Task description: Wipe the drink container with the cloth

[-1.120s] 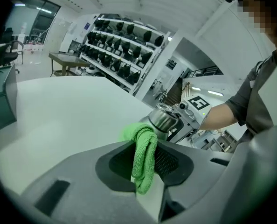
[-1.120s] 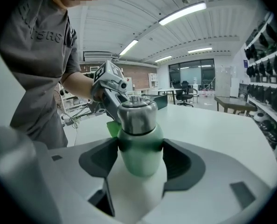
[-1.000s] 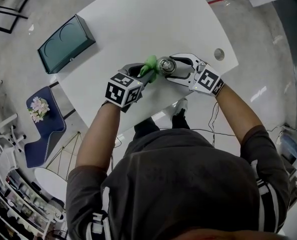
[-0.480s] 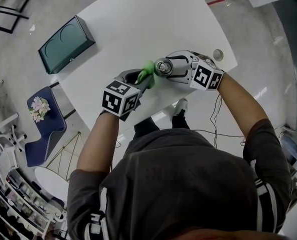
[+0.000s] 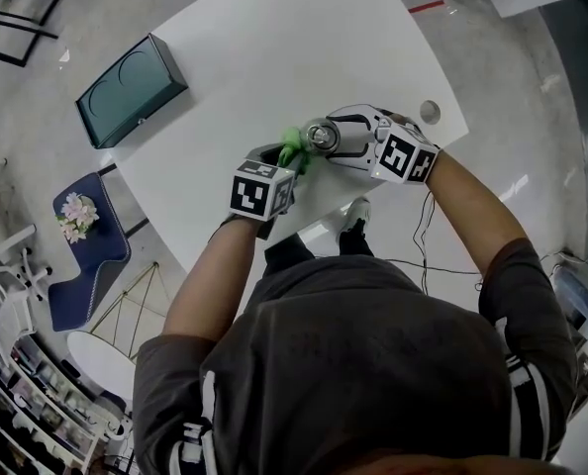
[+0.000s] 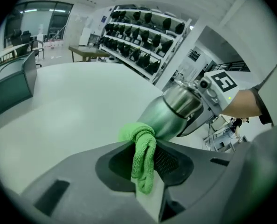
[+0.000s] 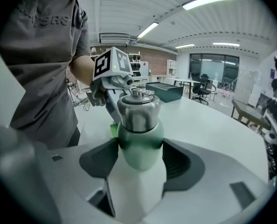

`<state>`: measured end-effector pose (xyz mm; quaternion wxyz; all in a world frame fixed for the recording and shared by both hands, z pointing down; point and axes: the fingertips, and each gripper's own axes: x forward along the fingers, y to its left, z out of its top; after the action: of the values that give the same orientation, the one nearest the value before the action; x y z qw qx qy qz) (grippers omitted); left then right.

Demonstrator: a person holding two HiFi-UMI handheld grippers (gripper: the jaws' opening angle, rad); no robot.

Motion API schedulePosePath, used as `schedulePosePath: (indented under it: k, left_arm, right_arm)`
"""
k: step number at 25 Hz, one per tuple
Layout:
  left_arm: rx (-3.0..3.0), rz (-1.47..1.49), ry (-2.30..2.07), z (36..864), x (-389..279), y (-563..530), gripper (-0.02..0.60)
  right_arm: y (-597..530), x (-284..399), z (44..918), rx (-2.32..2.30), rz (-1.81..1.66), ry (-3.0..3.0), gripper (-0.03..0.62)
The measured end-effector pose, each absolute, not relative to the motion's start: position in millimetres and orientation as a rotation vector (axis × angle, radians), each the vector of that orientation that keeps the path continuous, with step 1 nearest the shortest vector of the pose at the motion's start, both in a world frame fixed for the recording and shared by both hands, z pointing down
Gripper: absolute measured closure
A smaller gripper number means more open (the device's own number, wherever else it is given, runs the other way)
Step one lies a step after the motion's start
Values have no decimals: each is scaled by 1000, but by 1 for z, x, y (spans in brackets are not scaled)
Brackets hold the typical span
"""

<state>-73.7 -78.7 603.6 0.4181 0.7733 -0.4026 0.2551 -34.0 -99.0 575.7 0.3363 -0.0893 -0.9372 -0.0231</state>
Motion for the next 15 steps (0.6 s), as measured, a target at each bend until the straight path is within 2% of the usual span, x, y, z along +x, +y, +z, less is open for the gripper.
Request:
schedulePosePath:
  k: [5,11,15]
  left_arm:
    - [1973,686,-998,605,-75,-82,491]
    - [1974,497,-878,553,-56,-41,491]
    - [1978,466,-845,557,-42,-45,491]
  right_arm:
    - [-100,-34,575,-228,-62,-2450,306]
    - [-100,-34,577,-232,-58,-2456,307]
    - [-100,-33,578,-227,-51,-2450,307]
